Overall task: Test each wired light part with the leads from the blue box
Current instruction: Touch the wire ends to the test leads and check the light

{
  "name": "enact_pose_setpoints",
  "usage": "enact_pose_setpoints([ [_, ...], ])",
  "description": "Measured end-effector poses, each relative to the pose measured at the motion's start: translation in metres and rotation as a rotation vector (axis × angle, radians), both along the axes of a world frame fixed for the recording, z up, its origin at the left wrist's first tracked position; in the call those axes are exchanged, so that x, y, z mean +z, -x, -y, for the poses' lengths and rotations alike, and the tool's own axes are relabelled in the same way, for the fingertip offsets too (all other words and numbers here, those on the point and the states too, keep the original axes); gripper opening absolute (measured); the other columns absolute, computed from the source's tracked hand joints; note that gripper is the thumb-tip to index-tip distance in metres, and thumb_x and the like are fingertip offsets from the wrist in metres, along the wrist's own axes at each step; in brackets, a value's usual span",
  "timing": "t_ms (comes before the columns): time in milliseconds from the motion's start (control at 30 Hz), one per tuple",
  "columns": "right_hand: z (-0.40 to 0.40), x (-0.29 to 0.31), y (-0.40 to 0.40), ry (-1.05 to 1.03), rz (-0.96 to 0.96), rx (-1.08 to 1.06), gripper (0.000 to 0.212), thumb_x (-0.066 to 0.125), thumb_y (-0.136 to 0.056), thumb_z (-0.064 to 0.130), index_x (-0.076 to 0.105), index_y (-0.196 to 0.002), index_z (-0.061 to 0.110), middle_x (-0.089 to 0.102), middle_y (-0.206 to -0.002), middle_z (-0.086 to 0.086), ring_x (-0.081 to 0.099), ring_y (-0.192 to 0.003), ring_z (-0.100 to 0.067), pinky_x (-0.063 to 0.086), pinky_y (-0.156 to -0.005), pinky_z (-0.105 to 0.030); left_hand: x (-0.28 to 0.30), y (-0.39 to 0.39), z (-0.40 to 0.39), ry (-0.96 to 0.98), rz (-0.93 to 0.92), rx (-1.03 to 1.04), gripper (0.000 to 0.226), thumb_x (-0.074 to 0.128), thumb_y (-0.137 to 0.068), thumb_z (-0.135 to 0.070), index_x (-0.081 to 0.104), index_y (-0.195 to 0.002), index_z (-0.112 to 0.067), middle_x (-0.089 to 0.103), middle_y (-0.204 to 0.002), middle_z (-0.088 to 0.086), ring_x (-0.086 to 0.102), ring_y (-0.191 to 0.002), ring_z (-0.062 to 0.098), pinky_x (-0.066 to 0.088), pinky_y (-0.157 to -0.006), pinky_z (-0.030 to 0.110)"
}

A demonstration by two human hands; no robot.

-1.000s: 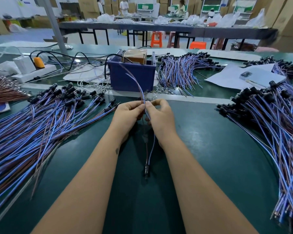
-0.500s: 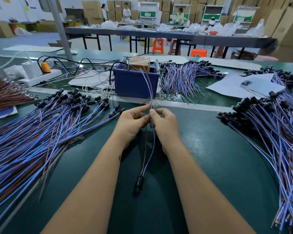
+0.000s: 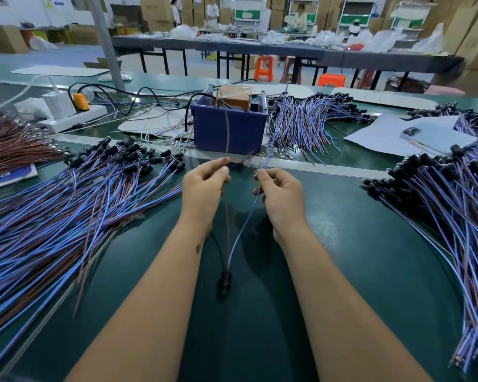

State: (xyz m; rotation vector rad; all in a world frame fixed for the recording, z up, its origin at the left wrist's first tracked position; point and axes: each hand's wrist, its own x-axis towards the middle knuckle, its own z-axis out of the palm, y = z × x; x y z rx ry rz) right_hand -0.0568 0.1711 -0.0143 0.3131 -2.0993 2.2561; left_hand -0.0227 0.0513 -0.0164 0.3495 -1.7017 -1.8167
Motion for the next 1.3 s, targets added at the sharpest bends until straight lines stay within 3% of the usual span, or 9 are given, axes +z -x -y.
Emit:
enact_pose_setpoints([
  [133,-0.001,-0.001,0.001,-0.057,0.012,-0.033,0.023,0.056,-0.097,0.021,0.066,-0.076,0.019,0.053,-0.053,0.007,0.042,-0.045,0.002,0.036,-0.051,-0.010,-0.001,0.001,0.008,-0.033,0.067,0.140,0.018,0.059,-0.089,-0.009,0.073,-0.094,-0.020,0.063,-0.064,-0.009,0.054,-0.061,0.004,0.042,-0.053,0.011],
  [367,-0.001,0.000,0.001,-0.108,0.032,-0.016,0.022,0.053,-0.097,0.018,0.069,-0.082,0.018,0.049,-0.056,0.006,0.039,-0.049,-0.005,0.034,-0.047,-0.011,0.000,0.003,0.003,0.046,0.145,0.118,0.020,0.060,-0.085,-0.008,0.071,-0.083,-0.024,0.061,-0.055,-0.011,0.047,-0.063,0.015,0.037,-0.046,0.010],
  [767,0.001,0.002,0.000,-0.171,-0.014,-0.005,0.022,0.055,-0.096,0.016,0.068,-0.078,0.019,0.041,-0.059,-0.001,0.034,-0.052,-0.009,0.030,-0.045,-0.013,0.000,0.002,0.003,0.064,0.159,0.104,0.020,0.060,-0.085,-0.008,0.071,-0.086,-0.025,0.062,-0.058,-0.010,0.048,-0.065,0.016,0.037,-0.043,0.011],
  [967,0.007,-0.001,0.005,-0.156,-0.002,-0.101,0.027,0.054,-0.095,0.019,0.063,-0.088,-0.006,0.035,-0.062,-0.007,0.029,-0.061,-0.018,0.025,-0.058,-0.028,0.002,0.002,0.004,0.055,0.175,0.089,0.022,0.059,-0.086,-0.007,0.070,-0.082,-0.026,0.061,-0.061,-0.008,0.046,-0.066,0.018,0.039,-0.056,0.024],
  [1100,0.012,-0.005,0.010,-0.220,0.014,-0.140,0.034,0.055,-0.094,0.025,0.055,-0.064,0.009,0.030,-0.043,0.009,0.026,-0.050,-0.014,0.024,-0.053,-0.028,0.003,0.001,0.004,0.047,0.177,0.084,0.019,0.059,-0.086,-0.007,0.073,-0.091,-0.019,0.062,-0.059,-0.009,0.044,-0.060,0.014,0.039,-0.052,0.021],
  [1300,0.012,-0.007,0.013,-0.279,-0.003,-0.129,0.029,0.055,-0.095,0.032,0.065,-0.069,0.025,0.040,-0.039,0.012,0.033,-0.039,-0.007,0.029,-0.050,-0.025,0.003,0.000,0.004,0.019,0.167,0.090,0.023,0.058,-0.087,-0.009,0.071,-0.085,-0.027,0.063,-0.061,-0.009,0.047,-0.068,0.017,0.040,-0.056,0.024],
])
